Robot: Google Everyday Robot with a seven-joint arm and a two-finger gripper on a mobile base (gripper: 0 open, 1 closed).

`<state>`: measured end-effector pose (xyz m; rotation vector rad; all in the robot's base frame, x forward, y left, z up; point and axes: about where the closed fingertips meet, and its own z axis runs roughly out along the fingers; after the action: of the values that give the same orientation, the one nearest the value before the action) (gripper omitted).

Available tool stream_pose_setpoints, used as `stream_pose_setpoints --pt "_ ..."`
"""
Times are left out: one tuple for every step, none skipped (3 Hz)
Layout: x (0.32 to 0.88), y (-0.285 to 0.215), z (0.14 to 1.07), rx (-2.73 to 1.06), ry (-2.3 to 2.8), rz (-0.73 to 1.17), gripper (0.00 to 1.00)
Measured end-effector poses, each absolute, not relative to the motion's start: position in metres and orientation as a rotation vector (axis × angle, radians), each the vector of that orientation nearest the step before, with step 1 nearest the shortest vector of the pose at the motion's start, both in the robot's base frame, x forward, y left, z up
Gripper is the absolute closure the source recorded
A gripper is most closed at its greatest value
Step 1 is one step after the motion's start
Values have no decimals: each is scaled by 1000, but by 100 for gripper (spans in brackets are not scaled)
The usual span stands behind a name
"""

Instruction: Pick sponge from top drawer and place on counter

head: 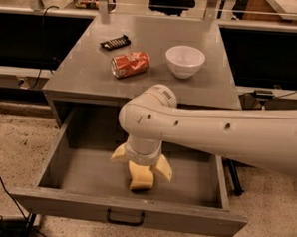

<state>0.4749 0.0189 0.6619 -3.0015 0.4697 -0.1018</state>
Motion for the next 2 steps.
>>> stream_pose_setpoints --pt "481 19 648 -3001 420 -93 0" --pt "492 16 638 -2997 386 -83 0"
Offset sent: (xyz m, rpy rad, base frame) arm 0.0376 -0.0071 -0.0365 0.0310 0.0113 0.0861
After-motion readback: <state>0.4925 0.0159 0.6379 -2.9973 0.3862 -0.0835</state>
